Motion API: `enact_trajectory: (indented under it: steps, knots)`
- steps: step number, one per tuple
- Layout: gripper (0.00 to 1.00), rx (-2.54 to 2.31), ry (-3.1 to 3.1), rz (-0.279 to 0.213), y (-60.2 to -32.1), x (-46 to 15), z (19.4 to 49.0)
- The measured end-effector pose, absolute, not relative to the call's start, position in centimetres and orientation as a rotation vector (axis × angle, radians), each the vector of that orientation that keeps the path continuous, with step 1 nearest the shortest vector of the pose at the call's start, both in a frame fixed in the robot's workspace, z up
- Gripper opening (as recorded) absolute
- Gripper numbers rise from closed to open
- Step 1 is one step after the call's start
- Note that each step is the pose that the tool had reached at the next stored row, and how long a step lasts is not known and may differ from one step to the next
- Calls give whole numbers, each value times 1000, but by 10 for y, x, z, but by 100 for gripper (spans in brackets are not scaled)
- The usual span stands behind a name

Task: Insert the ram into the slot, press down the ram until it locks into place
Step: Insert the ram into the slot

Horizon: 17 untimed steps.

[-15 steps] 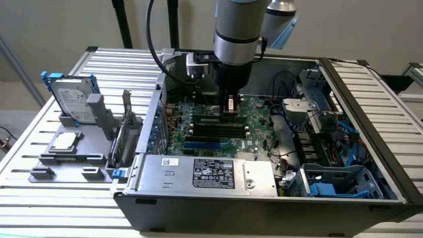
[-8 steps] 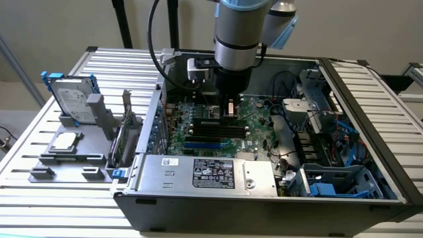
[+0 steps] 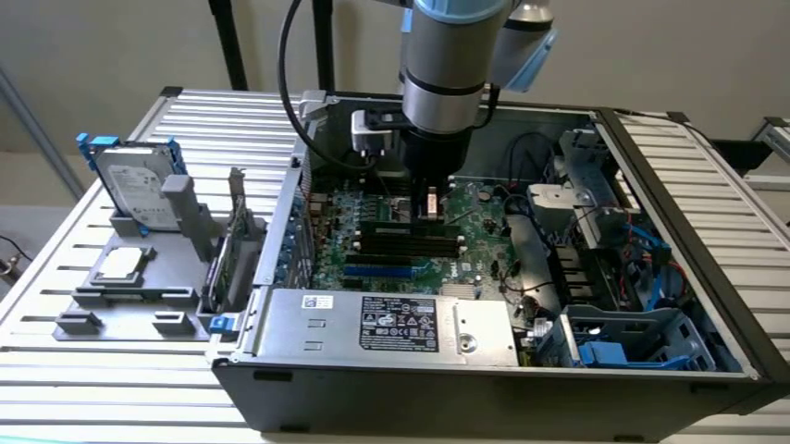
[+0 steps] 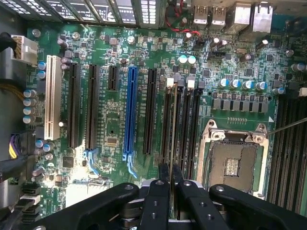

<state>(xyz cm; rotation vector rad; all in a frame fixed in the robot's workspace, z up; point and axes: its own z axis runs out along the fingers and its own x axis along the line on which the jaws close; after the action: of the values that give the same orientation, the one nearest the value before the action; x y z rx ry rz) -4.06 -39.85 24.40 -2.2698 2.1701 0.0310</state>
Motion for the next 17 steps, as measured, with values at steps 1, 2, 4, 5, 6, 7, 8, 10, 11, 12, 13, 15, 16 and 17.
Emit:
enact_trajectory:
  steps: [1,2,4,5,6,7,8,10,11,12,13,15,16,17]
  knots:
    - [14,-2270,2170,31,-398,-41,244]
    - [14,-2270,2170,31,-398,-41,244]
    - [14,-2270,2170,30,-398,-41,243]
    - [14,-2270,2171,30,-398,-40,243]
    - [14,-2271,2171,30,-398,-40,243]
    - [14,-2271,2171,29,-398,-40,243]
    - [14,-2272,2172,27,-398,-41,243]
    - [14,-2274,2174,23,-398,-40,242]
    - [14,-2275,2175,21,-398,-40,242]
    - [14,-2277,2177,17,-398,-40,242]
    - [14,-2279,2179,12,-398,-40,241]
    - [14,-2283,2183,3,-398,-40,241]
    - [14,-2285,2184,0,-398,-40,241]
    - [14,-2285,2185,-1,-398,-40,240]
